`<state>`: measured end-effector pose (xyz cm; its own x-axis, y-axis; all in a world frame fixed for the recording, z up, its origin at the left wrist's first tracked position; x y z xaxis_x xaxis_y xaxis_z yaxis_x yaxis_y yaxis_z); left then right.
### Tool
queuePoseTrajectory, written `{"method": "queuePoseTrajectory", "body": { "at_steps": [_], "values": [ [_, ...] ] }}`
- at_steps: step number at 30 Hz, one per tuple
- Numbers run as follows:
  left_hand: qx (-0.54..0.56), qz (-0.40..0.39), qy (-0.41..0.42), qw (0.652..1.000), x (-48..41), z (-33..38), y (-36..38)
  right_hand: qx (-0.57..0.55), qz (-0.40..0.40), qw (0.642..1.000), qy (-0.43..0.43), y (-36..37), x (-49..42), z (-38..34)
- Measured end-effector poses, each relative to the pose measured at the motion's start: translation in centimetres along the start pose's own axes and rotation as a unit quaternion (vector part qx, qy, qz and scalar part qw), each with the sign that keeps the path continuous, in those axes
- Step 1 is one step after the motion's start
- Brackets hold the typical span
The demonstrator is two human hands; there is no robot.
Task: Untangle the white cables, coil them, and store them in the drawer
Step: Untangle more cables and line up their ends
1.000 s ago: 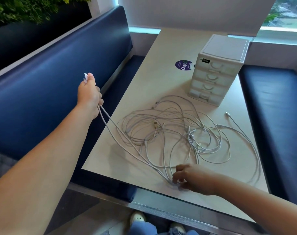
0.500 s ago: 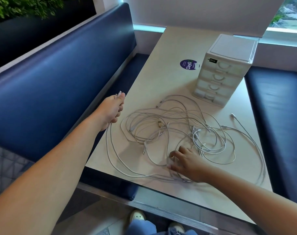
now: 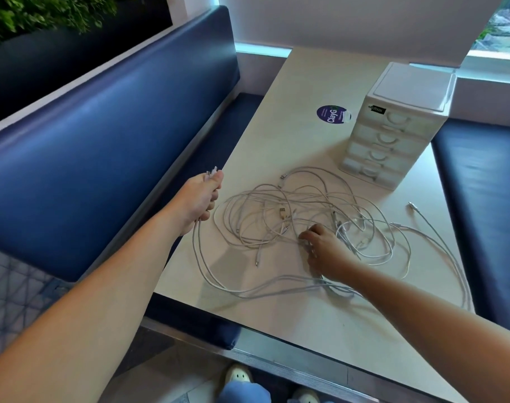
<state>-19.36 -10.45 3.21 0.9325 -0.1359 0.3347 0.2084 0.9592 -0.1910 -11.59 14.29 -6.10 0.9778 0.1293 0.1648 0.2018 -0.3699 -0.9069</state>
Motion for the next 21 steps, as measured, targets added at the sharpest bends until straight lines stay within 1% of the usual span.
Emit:
{"method": "queuePoseTrajectory", "body": {
  "at_steps": [3, 11, 14, 17, 21],
  "values": [
    [-0.006, -0.002, -0.002, 1.0, -0.3, -0.3, -0.4, -0.055, 0.013, 0.998, -0.001, -0.3, -0.5, 0.4],
    [-0.028, -0.028, -0.012, 0.999, -0.5, -0.6, -0.3, -0.127, 0.08, 0.989, -0.018, -3.4, -1.0, 0.4],
    [-0.042, -0.036, -0.013, 0.998, -0.7, -0.4, -0.3, -0.198, 0.112, 0.974, 0.01, -4.8, -1.4, 0.8],
    [-0.063, -0.055, -0.021, 0.996, -0.6, -0.5, 0.0, -0.288, 0.104, 0.951, 0.046, -5.2, -1.4, 1.2],
    [-0.116, -0.086, -0.028, 0.989, -0.2, -0.6, 0.6, -0.321, 0.121, 0.938, 0.043, -6.1, -0.9, 0.8]
  ]
}}
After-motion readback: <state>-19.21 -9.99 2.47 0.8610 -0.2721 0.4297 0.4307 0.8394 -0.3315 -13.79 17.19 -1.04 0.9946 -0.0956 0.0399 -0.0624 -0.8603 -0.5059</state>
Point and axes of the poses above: each hand's wrist, its own x-axis away from the middle knuckle, its own y-axis out of the palm, z = x × y, the point moved 8 cm from there along -x, towards the middle knuckle, and after that the axes turned 1 degree about x, right-handed, at the moved point
